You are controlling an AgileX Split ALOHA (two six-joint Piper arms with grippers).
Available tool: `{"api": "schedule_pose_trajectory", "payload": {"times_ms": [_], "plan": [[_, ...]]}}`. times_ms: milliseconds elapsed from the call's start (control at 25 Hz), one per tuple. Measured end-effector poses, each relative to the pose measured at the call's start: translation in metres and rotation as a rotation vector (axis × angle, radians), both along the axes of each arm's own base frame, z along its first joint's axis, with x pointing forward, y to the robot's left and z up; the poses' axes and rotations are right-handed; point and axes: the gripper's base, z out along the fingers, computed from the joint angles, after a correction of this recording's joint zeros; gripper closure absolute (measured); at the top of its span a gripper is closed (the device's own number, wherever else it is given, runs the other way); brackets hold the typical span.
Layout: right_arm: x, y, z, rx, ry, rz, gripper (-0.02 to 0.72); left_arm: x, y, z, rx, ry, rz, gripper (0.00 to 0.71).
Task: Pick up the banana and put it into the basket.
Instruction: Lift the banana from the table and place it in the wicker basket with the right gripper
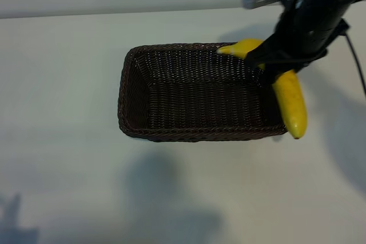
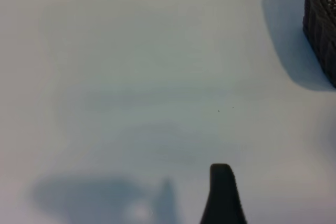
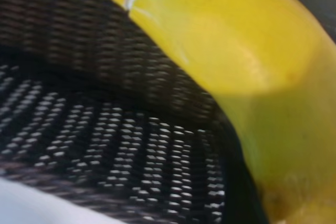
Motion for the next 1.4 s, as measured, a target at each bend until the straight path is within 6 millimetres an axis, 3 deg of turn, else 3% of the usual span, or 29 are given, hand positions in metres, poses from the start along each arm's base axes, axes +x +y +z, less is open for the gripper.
{"api": "schedule_pose_trajectory", "payload": {"times_ms": [480, 720, 1120, 1400], "plan": [[-0.010, 0.050, 0.005, -0.064, -0.278, 0.472, 0.273, 0.000, 0.000, 0.000, 0.000, 0.000, 0.000, 0.170], [-0.008, 0.071, 0.006, -0.019, -0.418, 0.516, 0.273, 0.000, 0.000, 0.000, -0.001, 0.000, 0.000, 0.170], [0.006, 0.082, -0.043, -0.051, -0.333, 0.528, 0.273, 0.000, 0.000, 0.000, -0.001, 0.000, 0.001, 0.170], [0.008, 0.083, -0.043, -0.042, -0.359, 0.525, 0.273, 0.000, 0.000, 0.000, -0.001, 0.000, 0.001, 0.170]]}}
